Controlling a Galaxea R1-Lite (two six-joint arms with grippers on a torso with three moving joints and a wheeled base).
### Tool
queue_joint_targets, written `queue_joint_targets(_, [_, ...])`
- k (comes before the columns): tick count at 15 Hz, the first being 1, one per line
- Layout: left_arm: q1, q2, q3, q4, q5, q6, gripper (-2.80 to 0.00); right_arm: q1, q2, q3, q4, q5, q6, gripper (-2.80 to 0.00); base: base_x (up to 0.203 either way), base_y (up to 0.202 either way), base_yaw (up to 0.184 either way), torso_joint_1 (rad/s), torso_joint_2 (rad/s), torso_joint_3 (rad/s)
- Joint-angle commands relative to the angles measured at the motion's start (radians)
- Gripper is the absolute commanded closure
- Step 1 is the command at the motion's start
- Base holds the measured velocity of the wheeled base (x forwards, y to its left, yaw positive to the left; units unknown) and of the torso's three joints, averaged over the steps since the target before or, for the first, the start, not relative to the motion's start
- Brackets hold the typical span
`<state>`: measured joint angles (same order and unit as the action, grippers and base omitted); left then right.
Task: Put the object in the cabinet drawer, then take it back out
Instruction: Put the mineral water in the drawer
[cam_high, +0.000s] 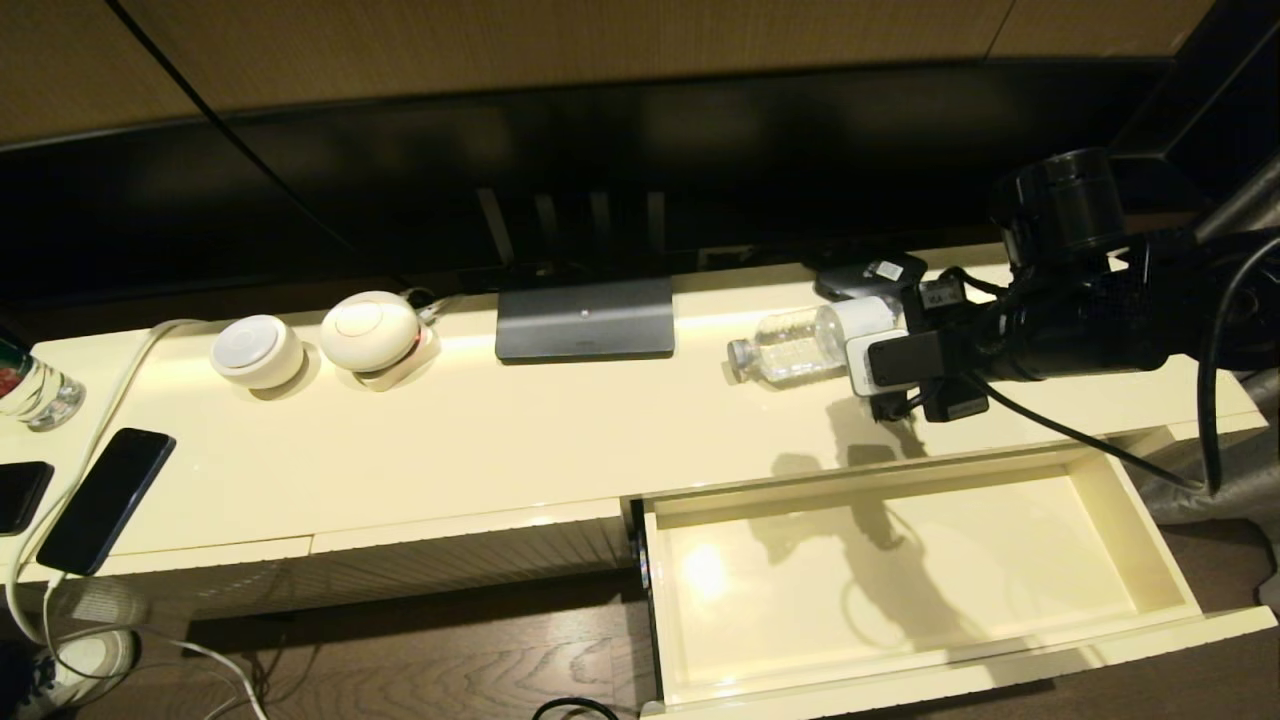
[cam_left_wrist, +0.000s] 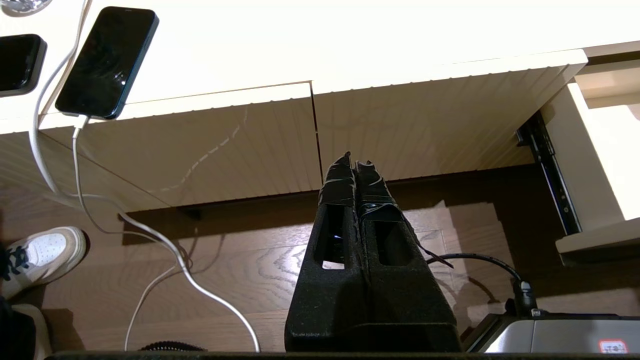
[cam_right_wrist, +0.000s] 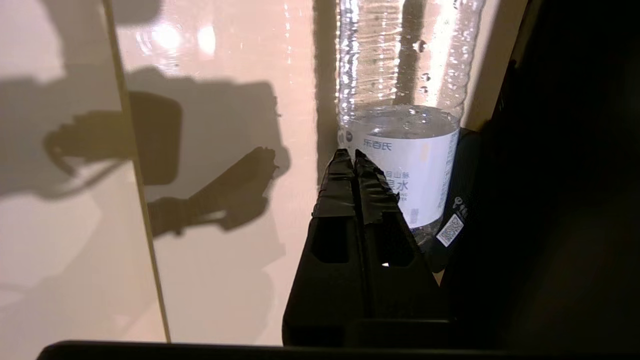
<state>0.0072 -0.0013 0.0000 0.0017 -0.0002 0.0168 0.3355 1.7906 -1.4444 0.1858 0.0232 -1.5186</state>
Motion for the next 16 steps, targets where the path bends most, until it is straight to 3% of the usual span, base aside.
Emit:
queue_joint_targets(1, [0.000,0.001,0.003,0.000,0.000,0.000,0.00,-0.002,-0.005,0.022,-0.044,0.000,-0.008,-2.80,0.000,0.000,0.000,0.000,0.00,0.000])
queue_joint_targets(9, [0.000,0.001,0.003,0.000,0.000,0.000,0.00,-0.030,0.003,-0.012,-0.052,-0.015,-0.003,-2.80,0.000,0.000,0.000,0.000,0.00,0.000])
queue_joint_targets(12, [0.000,0.001,0.003,0.000,0.000,0.000,0.00,-0.023,0.065,-0.082,-0.043,-0.069,0.065,-2.80,0.000,0.000,0.000,0.000,0.00,0.000])
queue_joint_targets(16, [0.002,0.001,0.003,0.000,0.000,0.000,0.00,-0.018,0.120,-0.165,0.021,-0.085,0.074,-2.80,0.000,0.000,0.000,0.000,0.00,0.000])
